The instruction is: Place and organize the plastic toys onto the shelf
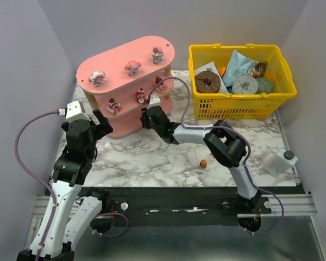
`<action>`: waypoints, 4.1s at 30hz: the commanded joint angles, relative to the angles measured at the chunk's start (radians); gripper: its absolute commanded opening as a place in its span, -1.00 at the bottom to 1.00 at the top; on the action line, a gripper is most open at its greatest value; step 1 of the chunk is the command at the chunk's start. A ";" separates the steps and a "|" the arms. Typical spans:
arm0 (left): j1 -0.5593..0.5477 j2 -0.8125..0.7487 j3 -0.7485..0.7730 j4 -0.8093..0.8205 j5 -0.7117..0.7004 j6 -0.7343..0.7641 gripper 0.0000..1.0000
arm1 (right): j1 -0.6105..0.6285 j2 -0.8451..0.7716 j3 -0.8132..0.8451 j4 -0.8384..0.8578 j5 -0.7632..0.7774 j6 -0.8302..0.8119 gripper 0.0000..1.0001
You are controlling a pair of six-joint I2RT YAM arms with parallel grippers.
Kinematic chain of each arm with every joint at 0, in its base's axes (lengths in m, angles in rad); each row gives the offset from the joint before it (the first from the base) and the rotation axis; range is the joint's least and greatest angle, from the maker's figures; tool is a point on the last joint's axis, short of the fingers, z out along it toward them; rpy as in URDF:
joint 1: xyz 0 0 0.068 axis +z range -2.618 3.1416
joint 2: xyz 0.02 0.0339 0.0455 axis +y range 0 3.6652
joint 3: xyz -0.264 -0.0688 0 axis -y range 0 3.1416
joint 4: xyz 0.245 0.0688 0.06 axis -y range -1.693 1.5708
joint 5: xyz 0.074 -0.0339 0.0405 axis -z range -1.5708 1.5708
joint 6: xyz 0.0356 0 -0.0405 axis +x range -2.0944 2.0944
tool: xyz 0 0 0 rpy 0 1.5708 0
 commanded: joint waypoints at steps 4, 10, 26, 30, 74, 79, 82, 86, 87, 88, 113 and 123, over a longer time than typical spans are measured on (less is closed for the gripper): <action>0.009 -0.003 -0.007 0.009 -0.001 0.008 0.98 | 0.016 0.029 0.004 -0.076 0.052 0.057 -0.16; 0.009 -0.005 -0.007 0.007 -0.001 0.006 0.97 | 0.022 0.014 -0.024 -0.065 0.060 0.057 -0.17; 0.009 -0.008 -0.008 0.006 -0.004 0.009 0.98 | 0.036 -0.001 -0.054 -0.053 0.094 0.076 -0.14; 0.009 -0.009 -0.008 0.006 -0.004 0.008 0.98 | 0.044 -0.006 -0.065 -0.043 0.104 0.063 -0.16; 0.009 -0.006 0.006 -0.005 0.066 -0.003 0.97 | 0.058 -0.179 -0.237 -0.052 0.066 0.189 0.25; 0.009 0.012 -0.004 -0.013 0.195 -0.053 0.98 | 0.058 -0.297 -0.290 -0.194 0.072 0.295 0.28; 0.004 0.052 -0.034 0.013 0.319 -0.098 0.98 | 0.056 -0.372 -0.353 -0.250 0.068 0.347 0.30; -0.055 0.095 -0.082 0.087 0.392 -0.133 0.97 | 0.054 -0.454 -0.412 -0.338 0.054 0.399 0.31; -0.118 0.115 -0.086 0.113 0.372 -0.135 0.97 | 0.051 -0.466 -0.422 -0.355 0.052 0.405 0.31; -0.158 0.127 -0.085 0.119 0.340 -0.135 0.97 | 0.048 -0.477 -0.430 -0.369 0.045 0.412 0.31; -0.688 0.822 -0.045 0.207 -0.236 0.026 0.64 | -0.182 -0.843 -0.824 -0.436 -0.130 0.404 0.38; -0.678 0.955 -0.004 0.208 -0.256 -0.032 0.49 | -0.197 -0.834 -0.829 -0.435 -0.143 0.404 0.38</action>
